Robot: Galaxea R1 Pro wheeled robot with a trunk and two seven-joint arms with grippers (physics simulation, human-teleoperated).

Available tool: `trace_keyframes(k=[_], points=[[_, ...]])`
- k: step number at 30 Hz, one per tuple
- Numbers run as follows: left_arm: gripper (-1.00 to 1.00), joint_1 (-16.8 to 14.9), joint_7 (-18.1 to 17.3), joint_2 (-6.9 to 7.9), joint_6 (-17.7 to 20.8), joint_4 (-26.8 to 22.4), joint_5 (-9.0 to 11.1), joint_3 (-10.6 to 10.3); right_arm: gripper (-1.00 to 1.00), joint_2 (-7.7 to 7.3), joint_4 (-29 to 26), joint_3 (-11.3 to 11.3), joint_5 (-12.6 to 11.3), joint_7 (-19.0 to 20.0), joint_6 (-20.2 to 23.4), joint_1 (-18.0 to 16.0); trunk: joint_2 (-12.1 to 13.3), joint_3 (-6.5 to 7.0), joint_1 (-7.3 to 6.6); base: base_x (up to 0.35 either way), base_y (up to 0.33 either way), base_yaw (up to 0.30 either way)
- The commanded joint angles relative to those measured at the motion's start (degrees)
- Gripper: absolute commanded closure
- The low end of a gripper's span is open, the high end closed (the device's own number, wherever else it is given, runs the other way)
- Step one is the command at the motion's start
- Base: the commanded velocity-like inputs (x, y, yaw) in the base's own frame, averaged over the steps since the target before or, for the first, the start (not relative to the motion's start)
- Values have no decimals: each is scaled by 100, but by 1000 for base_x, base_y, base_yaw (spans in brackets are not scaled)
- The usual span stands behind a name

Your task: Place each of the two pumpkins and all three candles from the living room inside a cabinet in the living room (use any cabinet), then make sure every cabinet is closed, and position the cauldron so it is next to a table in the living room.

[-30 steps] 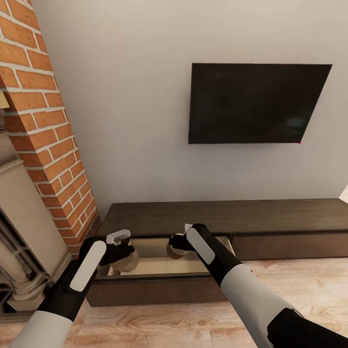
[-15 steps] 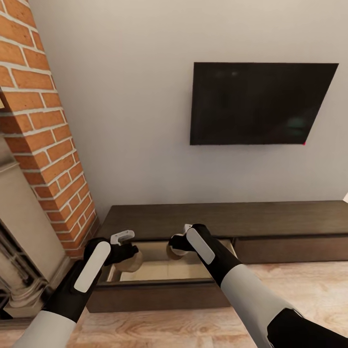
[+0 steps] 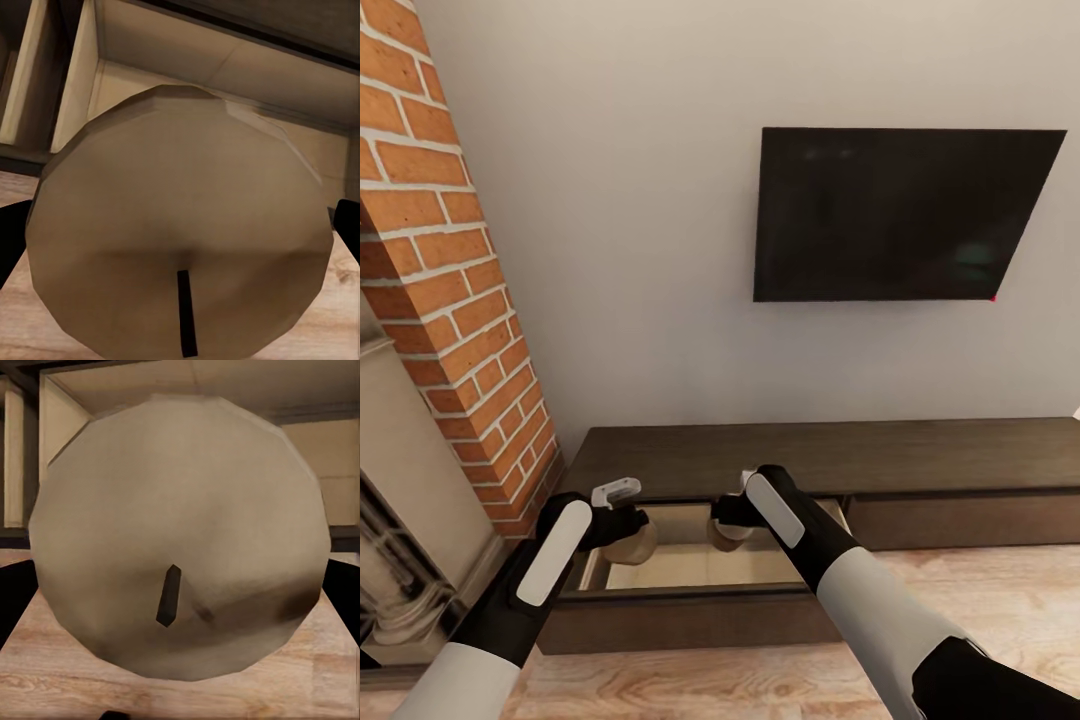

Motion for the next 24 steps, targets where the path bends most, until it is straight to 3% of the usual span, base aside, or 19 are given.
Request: trace_keyframes(k=[1,9,24], points=[[100,-5,62,4,4,-6,51,-13,100,-1,10,16,-55,-64,22,-6,-3,-6,0,0,0,0],[100,-5,60,-3,4,-5,51,-19,100,2,201,257,-53,-79,50,-6,-3,-6,0,128,0,0],[100,-5,63,-5,4,-5,55,-24,100,2,210,271,-52,-71,33,-6,-3,-6,0,73,0,0]])
